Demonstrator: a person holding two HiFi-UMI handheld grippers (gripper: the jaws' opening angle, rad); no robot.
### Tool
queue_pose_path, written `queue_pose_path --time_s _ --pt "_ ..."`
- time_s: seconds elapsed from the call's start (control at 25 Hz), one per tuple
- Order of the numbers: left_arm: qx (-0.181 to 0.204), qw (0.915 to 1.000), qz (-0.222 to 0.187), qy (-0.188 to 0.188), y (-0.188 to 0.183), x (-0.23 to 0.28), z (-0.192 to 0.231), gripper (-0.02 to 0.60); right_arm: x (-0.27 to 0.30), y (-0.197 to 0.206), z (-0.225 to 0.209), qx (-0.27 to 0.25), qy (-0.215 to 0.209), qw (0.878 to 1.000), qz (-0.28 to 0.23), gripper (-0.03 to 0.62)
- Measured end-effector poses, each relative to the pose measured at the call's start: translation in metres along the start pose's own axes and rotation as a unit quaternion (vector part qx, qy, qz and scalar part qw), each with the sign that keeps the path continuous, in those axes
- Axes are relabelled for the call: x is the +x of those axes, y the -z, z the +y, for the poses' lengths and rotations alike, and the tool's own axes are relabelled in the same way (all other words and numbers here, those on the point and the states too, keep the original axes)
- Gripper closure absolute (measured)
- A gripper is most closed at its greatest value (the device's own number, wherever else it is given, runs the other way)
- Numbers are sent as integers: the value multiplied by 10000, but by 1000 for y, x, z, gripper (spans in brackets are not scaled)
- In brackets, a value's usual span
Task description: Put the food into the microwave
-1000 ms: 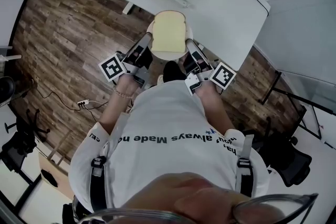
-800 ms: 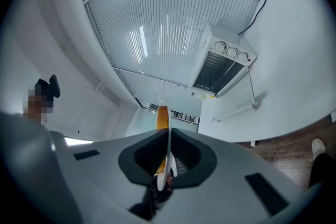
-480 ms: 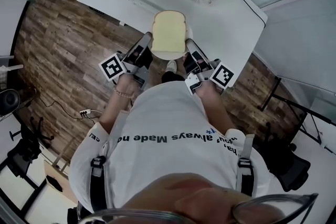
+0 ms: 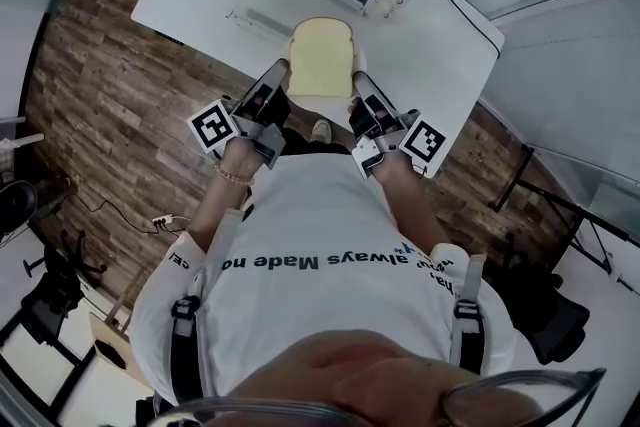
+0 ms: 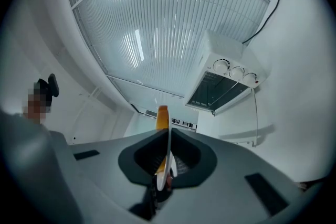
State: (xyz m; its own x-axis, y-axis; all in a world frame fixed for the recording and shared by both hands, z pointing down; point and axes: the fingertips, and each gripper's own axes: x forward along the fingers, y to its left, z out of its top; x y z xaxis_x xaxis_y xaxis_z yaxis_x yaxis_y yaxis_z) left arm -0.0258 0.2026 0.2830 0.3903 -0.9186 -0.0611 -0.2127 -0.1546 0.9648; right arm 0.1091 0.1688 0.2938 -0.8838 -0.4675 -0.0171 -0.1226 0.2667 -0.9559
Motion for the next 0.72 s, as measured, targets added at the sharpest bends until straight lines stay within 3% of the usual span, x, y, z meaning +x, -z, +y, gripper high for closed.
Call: queue_pose_path --time_s 0.44,0.72 --pt "5 9998 193 76 -4 4 -11 563 -3 -1 11 26 54 9997 -226 572" --pt "-129 9985 533 -18 -70 73 45 563 75 -45 -38 194 282 9981 -512 572"
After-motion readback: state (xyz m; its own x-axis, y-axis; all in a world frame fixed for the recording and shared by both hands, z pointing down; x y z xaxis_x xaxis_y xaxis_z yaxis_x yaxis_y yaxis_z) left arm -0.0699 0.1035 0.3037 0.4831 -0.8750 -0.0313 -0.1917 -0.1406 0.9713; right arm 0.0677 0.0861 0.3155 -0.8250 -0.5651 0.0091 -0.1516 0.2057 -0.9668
